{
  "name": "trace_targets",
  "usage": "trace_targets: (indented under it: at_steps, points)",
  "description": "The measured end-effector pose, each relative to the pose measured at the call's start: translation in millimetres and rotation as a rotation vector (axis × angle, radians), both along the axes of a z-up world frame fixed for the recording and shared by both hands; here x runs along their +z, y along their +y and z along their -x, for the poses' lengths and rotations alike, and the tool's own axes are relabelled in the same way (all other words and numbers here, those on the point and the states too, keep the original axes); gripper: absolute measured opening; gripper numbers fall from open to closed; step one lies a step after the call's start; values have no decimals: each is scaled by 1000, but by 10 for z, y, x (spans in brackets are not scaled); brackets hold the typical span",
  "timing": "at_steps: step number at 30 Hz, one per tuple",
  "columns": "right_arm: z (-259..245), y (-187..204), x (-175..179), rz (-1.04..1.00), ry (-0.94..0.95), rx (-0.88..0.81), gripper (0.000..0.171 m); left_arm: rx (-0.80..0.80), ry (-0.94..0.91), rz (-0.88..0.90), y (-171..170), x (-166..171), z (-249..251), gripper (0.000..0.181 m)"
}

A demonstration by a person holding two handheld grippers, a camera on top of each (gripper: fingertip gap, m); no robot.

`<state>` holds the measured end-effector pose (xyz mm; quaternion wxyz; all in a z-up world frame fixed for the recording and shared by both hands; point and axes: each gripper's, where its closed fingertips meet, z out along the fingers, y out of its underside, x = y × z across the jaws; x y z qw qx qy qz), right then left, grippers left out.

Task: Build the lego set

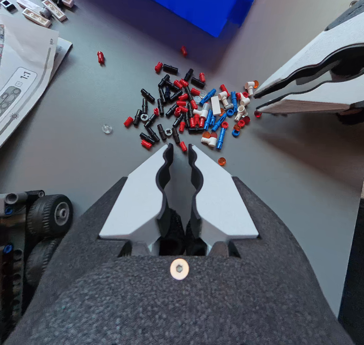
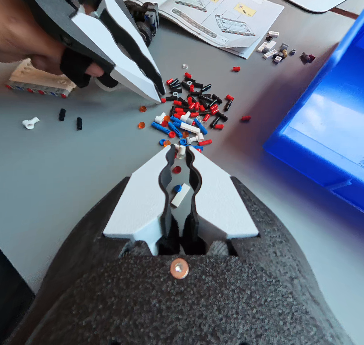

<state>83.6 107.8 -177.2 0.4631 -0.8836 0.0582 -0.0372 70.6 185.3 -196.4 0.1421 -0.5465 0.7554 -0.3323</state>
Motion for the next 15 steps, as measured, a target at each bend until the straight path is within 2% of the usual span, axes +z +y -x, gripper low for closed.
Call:
trace_targets:
  at_steps: [4, 8, 12, 15]
  points:
    - [-2, 83, -52, 35, 6, 44, 11, 14, -54, 37, 77, 178, 124, 15]
    - [-21, 83, -138, 84, 26, 91, 11, -15, -134, 63, 110, 381, 497, 14]
    - [-4, 90, -197, 128, 29, 117, 10, -7, -147, 76, 126, 411, 891, 14]
    - [12, 100, -186, 131, 19, 119, 9, 26, -152, 20, 226, 406, 1078, 13]
